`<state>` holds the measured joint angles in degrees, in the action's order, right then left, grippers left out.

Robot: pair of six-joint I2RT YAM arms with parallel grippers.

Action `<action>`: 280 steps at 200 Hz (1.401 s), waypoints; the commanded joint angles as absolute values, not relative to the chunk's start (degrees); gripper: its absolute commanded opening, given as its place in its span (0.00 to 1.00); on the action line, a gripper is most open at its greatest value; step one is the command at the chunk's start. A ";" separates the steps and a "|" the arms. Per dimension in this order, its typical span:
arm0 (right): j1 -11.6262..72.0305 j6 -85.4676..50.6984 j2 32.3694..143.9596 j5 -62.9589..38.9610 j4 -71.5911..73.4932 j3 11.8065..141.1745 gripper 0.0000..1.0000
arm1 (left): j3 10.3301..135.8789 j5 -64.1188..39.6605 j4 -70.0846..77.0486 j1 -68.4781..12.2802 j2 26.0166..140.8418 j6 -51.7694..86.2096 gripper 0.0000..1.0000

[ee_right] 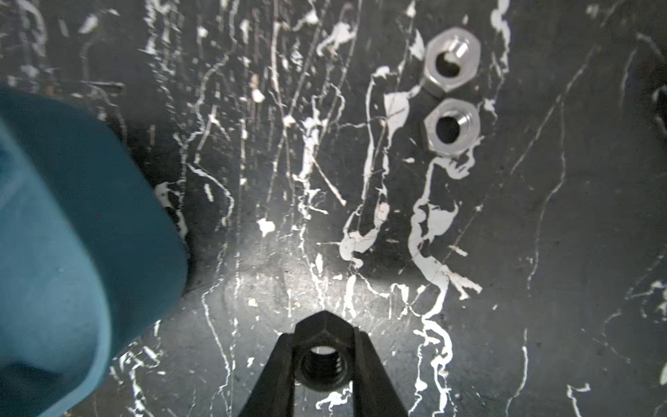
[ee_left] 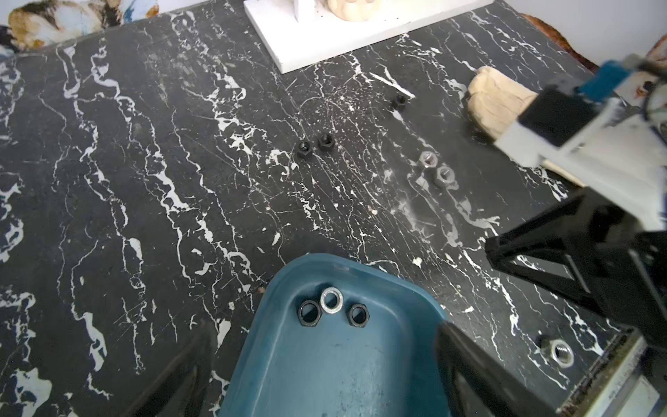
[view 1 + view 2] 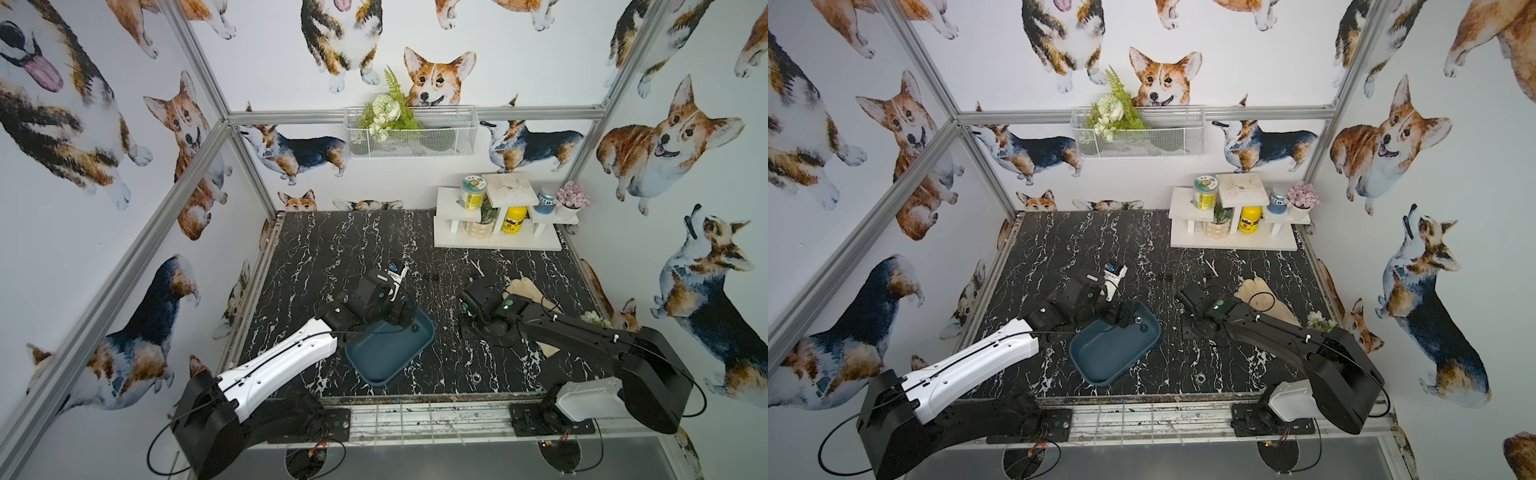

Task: Put the nuts on the desktop into the storage box
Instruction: Pick up the nut from the center of the board, then place the nut in the storage box.

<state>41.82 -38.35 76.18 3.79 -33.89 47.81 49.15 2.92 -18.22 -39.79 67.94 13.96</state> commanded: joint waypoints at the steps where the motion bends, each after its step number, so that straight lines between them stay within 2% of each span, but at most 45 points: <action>1: 42.17 -36.06 75.15 1.70 -35.52 50.56 0.20 | 50.74 -1.07 -21.44 -36.18 69.02 18.10 1.00; 32: 43.12 -34.92 75.66 -0.69 -36.47 54.02 0.21 | 52.15 -12.33 -22.82 -31.85 69.29 20.78 1.00; 123: 50.64 -32.29 83.96 -2.92 -36.04 66.09 0.21 | 51.80 -16.17 -29.26 -23.25 65.70 27.13 1.00; 187: 58.47 -33.84 97.10 1.60 -39.33 75.28 0.22 | 48.49 -6.14 -30.63 -13.94 64.47 38.50 1.00; 243: 58.66 -36.10 104.68 3.34 -38.76 76.17 0.22 | 43.61 -1.54 -29.20 -2.20 62.30 46.57 1.00; 280: 58.71 -35.93 108.34 4.00 -40.26 77.81 0.22 | 42.53 1.17 -27.99 -0.96 60.99 47.89 1.00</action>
<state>58.57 -35.46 107.15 2.11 -38.13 76.75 42.83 -1.65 -29.34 -1.39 61.25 45.76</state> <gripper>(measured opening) 0.269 0.998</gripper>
